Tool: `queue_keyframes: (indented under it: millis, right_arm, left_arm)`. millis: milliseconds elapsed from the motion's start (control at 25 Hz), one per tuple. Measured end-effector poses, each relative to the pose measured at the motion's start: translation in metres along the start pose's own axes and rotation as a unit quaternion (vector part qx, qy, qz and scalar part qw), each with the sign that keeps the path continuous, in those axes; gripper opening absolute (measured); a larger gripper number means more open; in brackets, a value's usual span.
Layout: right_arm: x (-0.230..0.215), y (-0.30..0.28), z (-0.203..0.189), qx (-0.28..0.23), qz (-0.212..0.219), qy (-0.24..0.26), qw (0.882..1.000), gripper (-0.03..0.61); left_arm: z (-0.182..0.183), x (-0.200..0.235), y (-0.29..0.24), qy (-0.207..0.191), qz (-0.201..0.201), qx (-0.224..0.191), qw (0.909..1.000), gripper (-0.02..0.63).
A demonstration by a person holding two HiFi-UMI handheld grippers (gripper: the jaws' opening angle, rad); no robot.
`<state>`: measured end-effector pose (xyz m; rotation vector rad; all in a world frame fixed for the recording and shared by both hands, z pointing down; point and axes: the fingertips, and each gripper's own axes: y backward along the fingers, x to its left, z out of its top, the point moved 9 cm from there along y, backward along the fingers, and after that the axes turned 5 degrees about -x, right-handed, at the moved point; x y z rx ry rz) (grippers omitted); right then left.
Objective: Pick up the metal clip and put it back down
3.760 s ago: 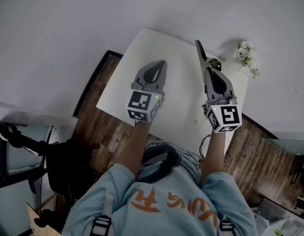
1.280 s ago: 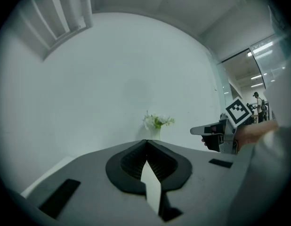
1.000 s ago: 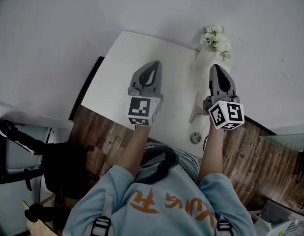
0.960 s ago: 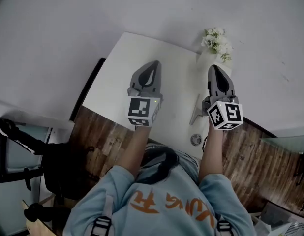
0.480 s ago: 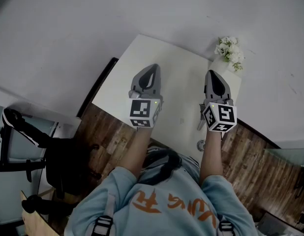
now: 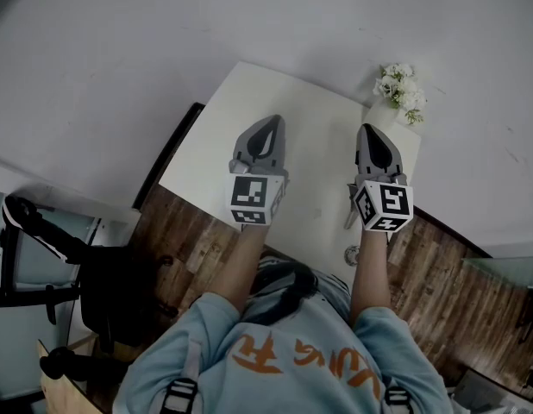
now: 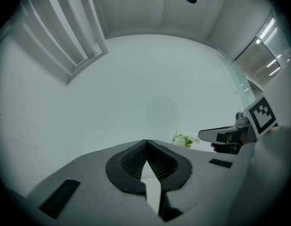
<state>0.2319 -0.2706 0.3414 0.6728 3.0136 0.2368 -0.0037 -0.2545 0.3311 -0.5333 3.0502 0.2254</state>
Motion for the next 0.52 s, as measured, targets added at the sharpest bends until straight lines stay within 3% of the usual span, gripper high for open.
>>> queue_keyframes:
  millis: [520]
  right_arm:
    - [0.0069, 0.0089, 0.0011, -0.004, 0.019, 0.015, 1.000, 0.012]
  left_arm:
    - [-0.0091, -0.0087, 0.0029, 0.016, -0.010, 0.014, 0.9997, 0.025]
